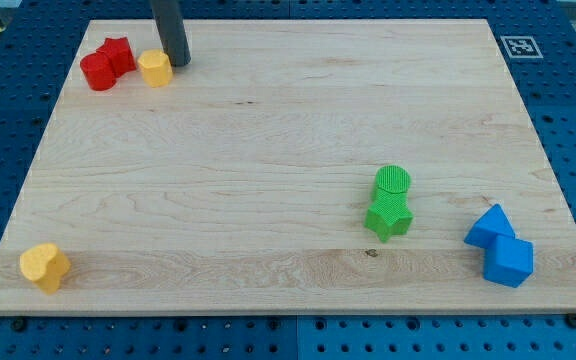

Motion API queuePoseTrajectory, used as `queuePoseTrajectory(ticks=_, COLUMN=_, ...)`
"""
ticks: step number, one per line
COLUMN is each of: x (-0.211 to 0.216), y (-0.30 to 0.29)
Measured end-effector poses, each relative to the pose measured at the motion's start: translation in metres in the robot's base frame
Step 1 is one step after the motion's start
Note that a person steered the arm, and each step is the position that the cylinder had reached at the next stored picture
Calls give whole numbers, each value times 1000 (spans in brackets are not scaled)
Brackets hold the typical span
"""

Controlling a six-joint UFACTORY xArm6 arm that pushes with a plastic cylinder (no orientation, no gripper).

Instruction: Slide the yellow hexagon towards the red star

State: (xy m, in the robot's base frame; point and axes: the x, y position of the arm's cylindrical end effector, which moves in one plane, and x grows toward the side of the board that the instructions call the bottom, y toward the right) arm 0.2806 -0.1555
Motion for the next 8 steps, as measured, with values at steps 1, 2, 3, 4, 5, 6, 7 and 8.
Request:
queuePoseTrajectory(ticks=1, x=0, y=0)
queuePoseTrajectory(ticks=2, x=20, y=-3)
queuePoseTrajectory(ticks=3, x=32, y=0)
queuePoseTrajectory(ticks=4, x=32, y=0)
queuePoseTrajectory(ticks=5, x=64, y=1)
queuePoseTrajectory(ticks=6, x=91, y=-1)
queuePoseTrajectory(ticks=7, x=74, y=-17)
queuePoseTrajectory(ticks=8, x=64, y=-18)
